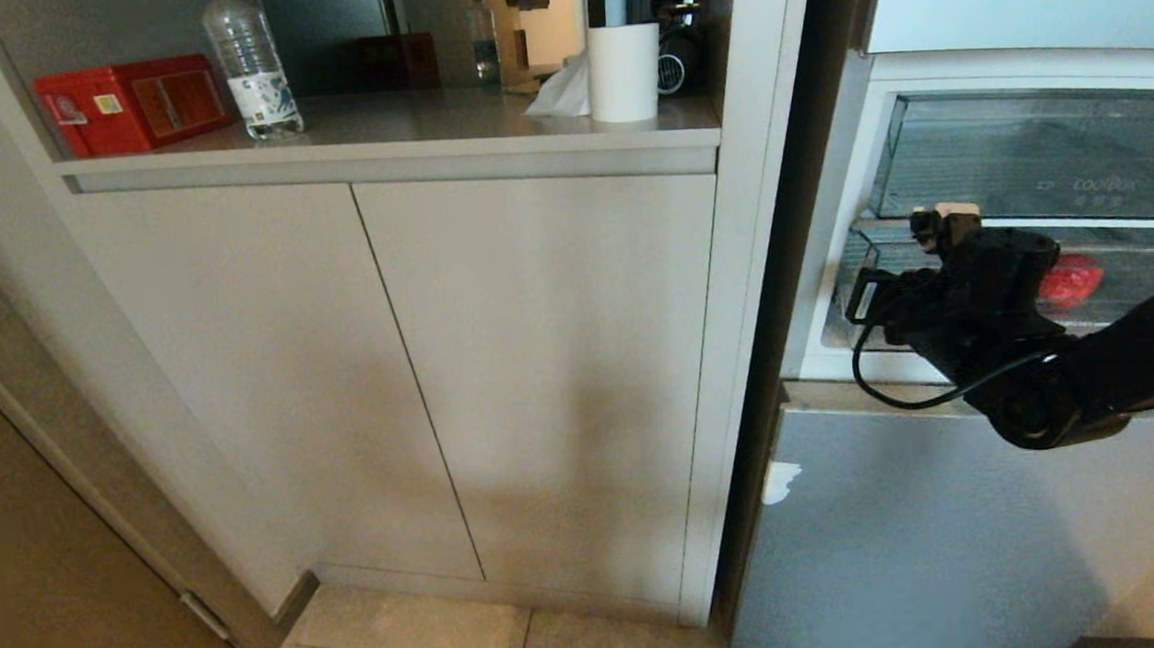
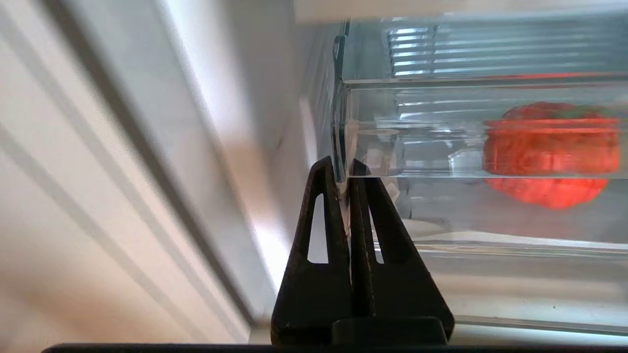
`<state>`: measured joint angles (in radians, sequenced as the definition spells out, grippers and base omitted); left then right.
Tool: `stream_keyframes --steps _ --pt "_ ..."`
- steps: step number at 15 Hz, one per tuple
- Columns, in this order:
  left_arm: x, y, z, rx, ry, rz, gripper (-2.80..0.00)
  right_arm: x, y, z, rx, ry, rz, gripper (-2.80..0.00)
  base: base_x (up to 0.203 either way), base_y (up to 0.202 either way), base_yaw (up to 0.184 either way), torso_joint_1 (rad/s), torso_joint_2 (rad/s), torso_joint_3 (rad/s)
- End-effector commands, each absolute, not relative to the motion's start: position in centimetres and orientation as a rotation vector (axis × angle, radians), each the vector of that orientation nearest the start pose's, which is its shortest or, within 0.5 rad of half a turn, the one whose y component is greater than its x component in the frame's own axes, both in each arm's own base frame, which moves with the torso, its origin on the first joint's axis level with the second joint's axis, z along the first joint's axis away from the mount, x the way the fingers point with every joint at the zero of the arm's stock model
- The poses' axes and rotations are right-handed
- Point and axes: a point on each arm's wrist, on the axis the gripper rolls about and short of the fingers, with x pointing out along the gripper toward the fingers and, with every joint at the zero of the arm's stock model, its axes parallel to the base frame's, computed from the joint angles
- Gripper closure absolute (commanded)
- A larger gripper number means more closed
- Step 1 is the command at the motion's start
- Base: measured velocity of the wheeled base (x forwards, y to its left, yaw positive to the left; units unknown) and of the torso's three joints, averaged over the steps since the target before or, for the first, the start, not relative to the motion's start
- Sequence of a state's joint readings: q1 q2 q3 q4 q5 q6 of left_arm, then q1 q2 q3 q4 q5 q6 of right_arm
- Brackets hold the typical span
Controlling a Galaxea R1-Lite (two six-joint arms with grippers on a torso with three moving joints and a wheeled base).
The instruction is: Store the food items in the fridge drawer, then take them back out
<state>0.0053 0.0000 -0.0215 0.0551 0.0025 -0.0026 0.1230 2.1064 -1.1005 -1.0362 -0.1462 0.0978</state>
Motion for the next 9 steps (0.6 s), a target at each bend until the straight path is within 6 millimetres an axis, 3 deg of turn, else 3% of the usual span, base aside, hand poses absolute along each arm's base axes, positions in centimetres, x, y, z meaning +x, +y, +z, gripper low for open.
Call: stream_keyframes --steps 1,6,7,9 --pt "-2.5 0.0 7.6 -0.003 0.034 0.009 0.0 37.8 4.3 17.3 0.113 -0.044 -0.024 0.0 0.0 0.0 0.0 0.0 0.0 0.0" --pt "-2.5 0.0 7.6 -0.003 0.034 0.009 0.0 31.7 4.2 18.8 0.12 -0.028 -0.004 0.0 0.0 0.0 0.0 0.0 0.0 0.0" --pt "-2.5 0.0 7.6 -0.003 0.034 0.009 0.0 30.7 4.3 19.2 0.122 -0.035 0.005 -2.8 0.0 0.0 0.0 0.0 0.0 0.0" --pt "-2.5 0.0 7.6 -0.003 0.034 0.009 0.0 28.8 4.3 19.5 0.128 -0.031 0.014 -2.8 0.0 0.0 0.0 0.0 0.0 0.0"
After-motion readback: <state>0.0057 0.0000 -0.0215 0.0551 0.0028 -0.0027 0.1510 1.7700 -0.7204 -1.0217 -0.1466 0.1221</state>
